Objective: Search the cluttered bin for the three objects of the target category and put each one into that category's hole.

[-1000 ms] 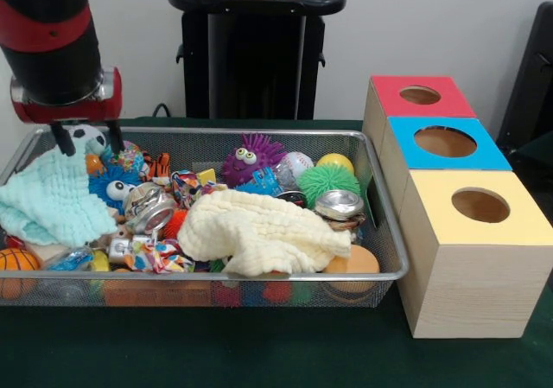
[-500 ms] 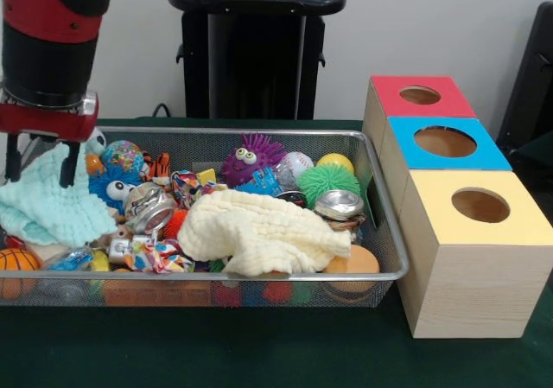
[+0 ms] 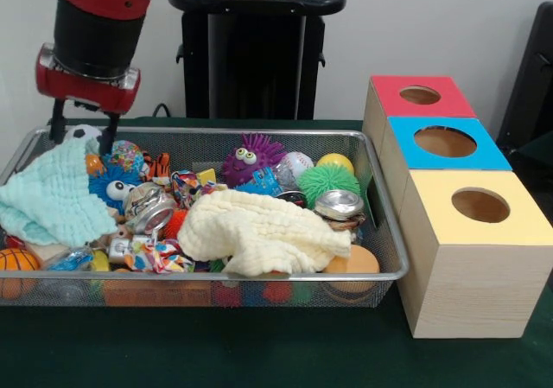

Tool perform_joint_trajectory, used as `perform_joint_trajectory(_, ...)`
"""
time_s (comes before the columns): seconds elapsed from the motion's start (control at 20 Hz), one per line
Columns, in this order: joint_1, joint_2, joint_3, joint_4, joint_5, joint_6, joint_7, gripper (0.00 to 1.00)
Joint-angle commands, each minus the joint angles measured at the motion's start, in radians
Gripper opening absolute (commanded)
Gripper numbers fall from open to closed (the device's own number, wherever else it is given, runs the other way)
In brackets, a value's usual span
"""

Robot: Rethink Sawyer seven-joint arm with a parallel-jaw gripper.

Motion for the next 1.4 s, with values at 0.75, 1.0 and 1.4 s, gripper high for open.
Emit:
perform_joint_trajectory(0.75, -0.245, 0.324, 0.508, 0.090, 0.000, 0.291, -0.819, 1.00)
perform_joint_trajectory(1.0, -0.211, 0.385, 0.527, -0.007, -0.016, 0.335, -0.904, 1.00)
perform_joint_trajectory(1.4, -0.129, 0.405, 0.404, -0.125, 0.036, 0.305, -0.597, 1.00)
